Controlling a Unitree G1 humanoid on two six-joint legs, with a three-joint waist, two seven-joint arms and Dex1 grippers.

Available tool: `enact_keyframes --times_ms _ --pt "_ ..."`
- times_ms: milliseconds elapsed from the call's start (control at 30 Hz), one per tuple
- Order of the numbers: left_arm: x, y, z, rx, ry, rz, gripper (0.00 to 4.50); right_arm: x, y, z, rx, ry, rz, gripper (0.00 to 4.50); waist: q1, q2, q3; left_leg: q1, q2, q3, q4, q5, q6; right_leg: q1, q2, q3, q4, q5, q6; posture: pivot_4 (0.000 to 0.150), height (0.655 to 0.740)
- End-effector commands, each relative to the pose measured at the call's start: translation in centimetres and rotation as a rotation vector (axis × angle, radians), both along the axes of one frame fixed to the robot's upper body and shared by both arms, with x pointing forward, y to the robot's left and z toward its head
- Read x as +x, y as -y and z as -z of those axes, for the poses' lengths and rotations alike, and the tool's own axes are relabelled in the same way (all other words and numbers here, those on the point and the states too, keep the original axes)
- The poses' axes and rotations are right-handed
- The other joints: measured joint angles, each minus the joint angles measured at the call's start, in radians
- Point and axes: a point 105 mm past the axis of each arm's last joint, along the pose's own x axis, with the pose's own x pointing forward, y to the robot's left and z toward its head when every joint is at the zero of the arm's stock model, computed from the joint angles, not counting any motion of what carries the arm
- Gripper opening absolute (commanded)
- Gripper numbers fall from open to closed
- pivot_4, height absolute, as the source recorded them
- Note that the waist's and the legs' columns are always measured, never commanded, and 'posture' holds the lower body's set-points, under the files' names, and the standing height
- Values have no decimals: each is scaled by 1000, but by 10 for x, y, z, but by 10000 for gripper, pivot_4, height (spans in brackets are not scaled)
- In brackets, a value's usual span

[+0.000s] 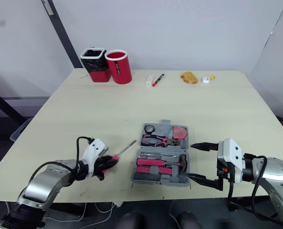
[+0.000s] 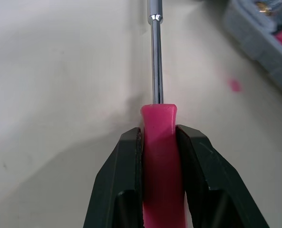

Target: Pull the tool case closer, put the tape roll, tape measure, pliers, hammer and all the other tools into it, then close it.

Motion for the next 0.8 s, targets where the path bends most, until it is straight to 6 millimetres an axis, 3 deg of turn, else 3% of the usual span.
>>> enact_keyframes --times_ms 33,233,400,633,800 --pt "-2 9 -35 -67 49 146 6098 -1 -2 -8 15 37 -15 45000 2 0 0 0 0 0 0 0 0 0 0 0 0 0 0 1500 7400" --pt "-26 26 -63 -112 -18 403 6098 -3 2 -7 11 33 -2 45000 1 0 0 -1 0 0 0 0 0 0 0 0 -1 0 0 1500 7400" --pt "-34 40 -80 -94 -30 546 6098 -8 9 -6 0 22 20 45000 2 0 0 -1 0 0 0 0 0 0 0 -1 -1 0 0 1500 7400" --pt "-36 71 -91 33 48 679 6098 -19 23 -3 -25 -2 82 45000 2 0 0 -1 0 0 0 0 0 0 1 0 -1 0 0 1500 7400" --pt "-36 85 -82 177 29 718 6098 -27 29 -3 -42 -22 111 45000 1 0 0 -1 0 0 0 0 0 0 1 1 0 0 1 1500 7400"
